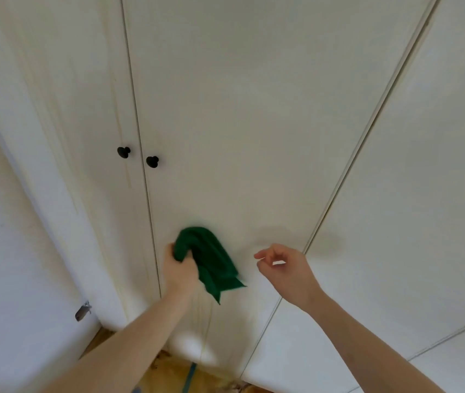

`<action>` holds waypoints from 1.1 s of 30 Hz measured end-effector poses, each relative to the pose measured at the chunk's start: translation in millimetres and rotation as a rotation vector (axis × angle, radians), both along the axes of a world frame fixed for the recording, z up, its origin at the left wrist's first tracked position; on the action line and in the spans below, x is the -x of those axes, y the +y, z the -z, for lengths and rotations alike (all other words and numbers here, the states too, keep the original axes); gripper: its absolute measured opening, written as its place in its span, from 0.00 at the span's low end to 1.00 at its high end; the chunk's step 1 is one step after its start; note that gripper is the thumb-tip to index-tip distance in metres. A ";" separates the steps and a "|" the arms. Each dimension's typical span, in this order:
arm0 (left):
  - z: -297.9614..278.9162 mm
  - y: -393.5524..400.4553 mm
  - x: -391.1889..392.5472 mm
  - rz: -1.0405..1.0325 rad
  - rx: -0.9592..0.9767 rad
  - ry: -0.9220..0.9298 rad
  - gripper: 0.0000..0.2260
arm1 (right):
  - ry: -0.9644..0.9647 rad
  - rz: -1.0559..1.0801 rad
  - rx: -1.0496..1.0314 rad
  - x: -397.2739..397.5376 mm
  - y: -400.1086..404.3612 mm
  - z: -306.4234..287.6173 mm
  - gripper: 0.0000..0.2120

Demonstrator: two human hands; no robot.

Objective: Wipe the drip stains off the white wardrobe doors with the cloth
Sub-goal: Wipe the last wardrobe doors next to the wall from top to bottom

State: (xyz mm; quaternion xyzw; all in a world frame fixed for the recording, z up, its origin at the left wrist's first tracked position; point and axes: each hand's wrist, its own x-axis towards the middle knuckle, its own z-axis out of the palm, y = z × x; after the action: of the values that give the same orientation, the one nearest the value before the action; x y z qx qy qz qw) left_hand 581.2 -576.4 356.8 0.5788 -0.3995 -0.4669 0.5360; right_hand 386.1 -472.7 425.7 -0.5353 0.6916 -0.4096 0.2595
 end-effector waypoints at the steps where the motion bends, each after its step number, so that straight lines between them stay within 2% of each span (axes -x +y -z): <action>1: -1.8 -4.6 -9.3 -0.022 0.020 0.008 0.05 | 0.024 0.015 0.032 4.6 3.3 0.5 0.15; 5: 16.3 -30.5 -14.2 0.001 -0.027 -0.044 0.14 | 0.097 0.019 0.111 18.6 10.7 10.1 0.13; 8: 36.2 -41.3 -2.4 0.007 -0.069 -0.128 0.23 | 0.179 -0.005 0.182 27.3 12.2 21.7 0.15; 10: 43.9 -40.6 12.3 -0.024 -0.116 -0.122 0.27 | 0.226 -0.013 0.222 36.7 11.3 32.9 0.16; 13: 55.7 -36.5 42.1 -0.126 -0.157 -0.083 0.30 | 0.249 -0.016 0.286 51.6 3.6 54.8 0.17; 16: 76.1 -27.0 70.3 -0.179 -0.139 -0.121 0.30 | 0.365 -0.050 0.414 59.3 -3.7 79.7 0.18; 20: 118.2 14.4 112.5 -0.064 0.052 -0.314 0.29 | 0.469 -0.087 0.613 66.2 -9.8 111.1 0.13; 23: 157.7 45.4 136.9 0.031 0.295 -0.428 0.32 | 0.587 -0.098 0.764 66.2 -19.8 138.4 0.13; 27: 194.5 47.6 125.4 0.050 0.435 -0.325 0.34 | 0.645 -0.056 0.878 60.9 -32.8 164.7 0.13; 30: 213.8 32.0 95.9 -0.053 0.522 -0.211 0.37 | 0.652 -0.038 0.982 56.8 -42.4 194.5 0.14; 33: 222.6 3.8 57.9 -0.155 0.685 -0.126 0.32 | 0.677 -0.022 1.089 58.9 -48.8 203.6 0.15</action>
State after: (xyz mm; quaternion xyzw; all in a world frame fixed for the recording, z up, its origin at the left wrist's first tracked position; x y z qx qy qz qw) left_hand 523.2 -572.5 134.2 0.4215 -0.5201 -0.2272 0.7072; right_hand 327.3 -521.6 222.1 -0.6973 0.4225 -0.5079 -0.2779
